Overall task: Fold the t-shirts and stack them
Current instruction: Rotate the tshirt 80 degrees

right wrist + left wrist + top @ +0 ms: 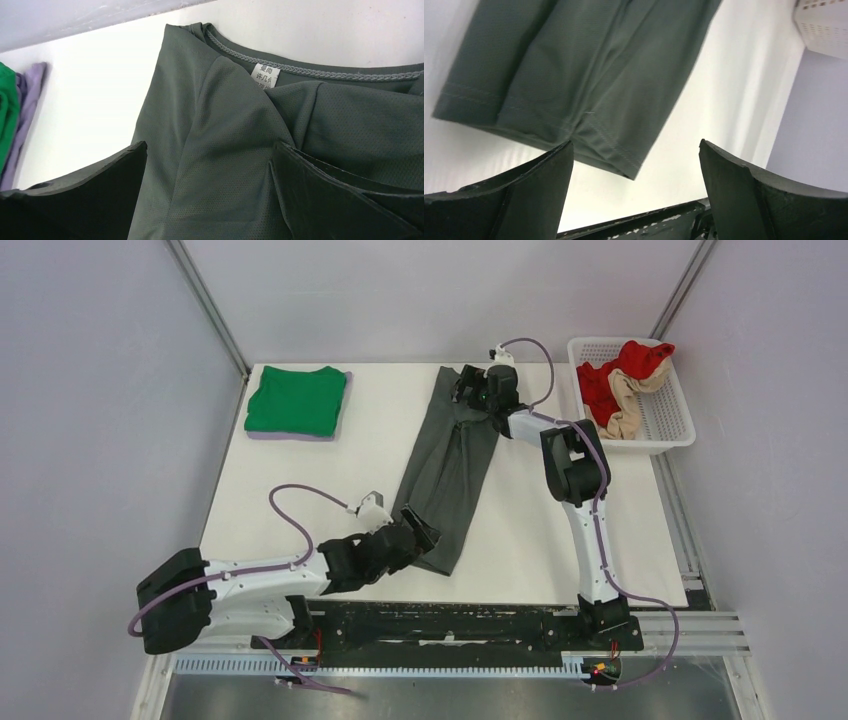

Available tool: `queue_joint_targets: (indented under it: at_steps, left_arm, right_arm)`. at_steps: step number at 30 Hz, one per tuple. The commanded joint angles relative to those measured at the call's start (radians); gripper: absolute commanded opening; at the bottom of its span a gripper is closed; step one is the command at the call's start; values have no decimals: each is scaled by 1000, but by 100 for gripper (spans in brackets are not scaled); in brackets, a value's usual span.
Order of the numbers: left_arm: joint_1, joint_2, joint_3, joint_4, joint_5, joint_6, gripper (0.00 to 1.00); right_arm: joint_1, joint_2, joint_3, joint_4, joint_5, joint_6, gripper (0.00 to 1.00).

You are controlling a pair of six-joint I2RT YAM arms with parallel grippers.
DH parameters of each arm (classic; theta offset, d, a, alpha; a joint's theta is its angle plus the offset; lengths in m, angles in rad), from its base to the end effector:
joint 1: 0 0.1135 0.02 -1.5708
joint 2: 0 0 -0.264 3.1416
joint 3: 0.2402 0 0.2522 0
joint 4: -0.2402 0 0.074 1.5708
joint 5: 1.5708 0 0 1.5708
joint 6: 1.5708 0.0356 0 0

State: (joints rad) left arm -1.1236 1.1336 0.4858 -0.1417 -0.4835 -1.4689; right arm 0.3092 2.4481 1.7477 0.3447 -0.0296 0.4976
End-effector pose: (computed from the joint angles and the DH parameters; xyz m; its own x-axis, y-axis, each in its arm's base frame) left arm 0.1075 -0.1859 0.1778 -0.6846 -0.6094 -0.4000 -0.2386 0.7058 -0.6670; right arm 0.5252 0.1689 0.1321 -0.4493 0.3573 -0.8188 -0.1322 0.8799 0.4565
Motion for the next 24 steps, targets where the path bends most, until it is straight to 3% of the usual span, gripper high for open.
queue_joint_targets:
  at_steps: [1,6,14,16,21,24]
  left_arm:
    - [-12,-9,98,-9,-54,137,100]
    - [-21,-98,118,-68,-47,274,100]
    - [18,-233,209,-493,-137,417,100]
    - [104,-236,201,-553,-51,449,100]
    - [343,-236,81,-419,332,603,100]
    - [399,-217,57,-373,403,647,99]
  right_arm:
    - [10,-42,76,-174,-5,-135,98]
    - [10,-256,-20,-248,58,-262,98]
    - [14,-610,-322,-316,124,-414,98]
    - [28,-724,-445,-333,83,-445,98]
    - [167,-1025,-818,-306,-19,-528,98]
    - [245,-1190,-1053,-202,-155,-484,98]
